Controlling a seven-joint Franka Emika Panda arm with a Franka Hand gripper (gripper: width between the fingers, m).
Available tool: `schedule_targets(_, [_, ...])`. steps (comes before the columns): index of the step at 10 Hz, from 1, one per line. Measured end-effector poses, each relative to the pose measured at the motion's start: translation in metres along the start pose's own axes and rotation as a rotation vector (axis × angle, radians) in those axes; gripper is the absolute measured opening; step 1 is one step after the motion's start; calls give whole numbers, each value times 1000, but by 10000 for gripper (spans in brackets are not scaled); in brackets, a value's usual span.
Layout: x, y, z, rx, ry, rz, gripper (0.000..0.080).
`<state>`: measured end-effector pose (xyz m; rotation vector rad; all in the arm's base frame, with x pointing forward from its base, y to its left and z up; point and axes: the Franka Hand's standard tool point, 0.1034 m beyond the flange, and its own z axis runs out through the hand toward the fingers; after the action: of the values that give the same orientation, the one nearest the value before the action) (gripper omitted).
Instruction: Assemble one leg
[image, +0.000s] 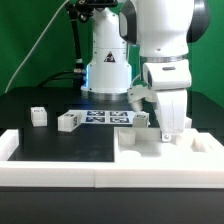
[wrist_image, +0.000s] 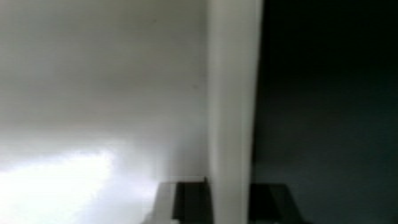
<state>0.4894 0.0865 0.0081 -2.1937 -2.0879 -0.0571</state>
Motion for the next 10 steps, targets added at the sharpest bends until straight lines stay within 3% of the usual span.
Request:
schedule_targets(4, [1, 0, 0, 7, 0, 3, 64])
schedule_targets(5, [1, 0, 0, 7, 0, 3, 271])
schedule_targets(6, [1, 0, 0, 8, 0, 4, 271])
schedule_targets(7, [1, 0, 0, 8, 0, 4, 472])
schedule_targets(8, [1, 0, 0, 8, 0, 4, 593])
schedule_targets(10, [1, 0, 0, 8, 0, 5, 638])
